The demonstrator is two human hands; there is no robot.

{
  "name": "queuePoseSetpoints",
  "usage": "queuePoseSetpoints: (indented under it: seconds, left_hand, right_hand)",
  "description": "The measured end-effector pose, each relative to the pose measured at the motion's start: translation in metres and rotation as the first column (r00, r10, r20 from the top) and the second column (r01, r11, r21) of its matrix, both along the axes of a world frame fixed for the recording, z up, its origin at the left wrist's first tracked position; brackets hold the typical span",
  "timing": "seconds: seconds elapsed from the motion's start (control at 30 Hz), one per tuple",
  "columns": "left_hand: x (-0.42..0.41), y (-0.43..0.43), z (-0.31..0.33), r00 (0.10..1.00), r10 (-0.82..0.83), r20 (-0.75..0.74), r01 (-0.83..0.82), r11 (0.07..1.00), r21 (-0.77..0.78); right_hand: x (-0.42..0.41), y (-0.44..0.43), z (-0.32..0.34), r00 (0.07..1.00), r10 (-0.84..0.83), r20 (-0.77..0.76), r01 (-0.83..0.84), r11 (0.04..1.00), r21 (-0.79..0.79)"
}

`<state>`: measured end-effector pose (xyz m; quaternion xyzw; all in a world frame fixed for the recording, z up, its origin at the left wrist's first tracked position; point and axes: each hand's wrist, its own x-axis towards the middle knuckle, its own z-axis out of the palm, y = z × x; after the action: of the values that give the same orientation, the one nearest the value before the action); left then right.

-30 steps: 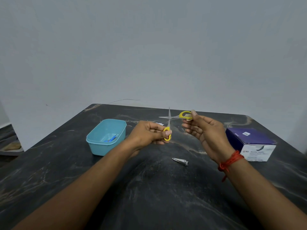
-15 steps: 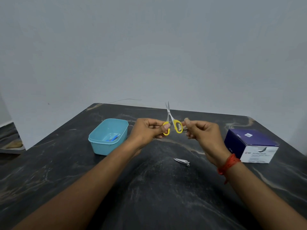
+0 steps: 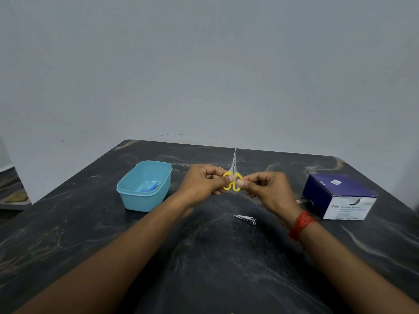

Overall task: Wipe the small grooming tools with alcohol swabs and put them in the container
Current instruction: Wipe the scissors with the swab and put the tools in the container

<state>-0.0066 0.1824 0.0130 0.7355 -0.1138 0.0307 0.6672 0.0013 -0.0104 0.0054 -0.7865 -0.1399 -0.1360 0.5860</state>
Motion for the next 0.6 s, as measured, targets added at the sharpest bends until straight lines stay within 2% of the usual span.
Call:
queuePoseSetpoints:
  seconds: [0.1,0.27,0.43,0.5,0.6]
  left_hand:
    - [0.000,0.004,0.004,0.999,0.002,-0.032,-0.001,0.999,0.032]
    - [0.000,0.017,0.014,0.999,-0.016,-0.049,0.017,0.999,0.036]
    - [-0.004,0.025,0.023,0.996,0.055,-0.067,-0.048,0.992,0.115]
    - [-0.004,0.033,0.027,0.993,0.097,-0.071,-0.083,0.980,0.181]
    - [-0.008,0.050,0.045,0.982,0.185,-0.047,-0.155,0.917,0.368]
  right_hand:
    - [0.001,0.002,-0.002,1.000,0.004,-0.010,-0.004,1.000,0.004]
    - [0.001,-0.001,-0.001,1.000,-0.006,-0.018,0.008,0.995,0.100]
    - [0.003,-0.002,-0.009,0.996,0.002,-0.089,0.016,0.980,0.199]
    - [0.004,-0.002,-0.014,0.992,0.006,-0.129,0.023,0.974,0.227]
    - [0.007,-0.004,-0.017,0.980,0.017,-0.200,0.040,0.960,0.278]
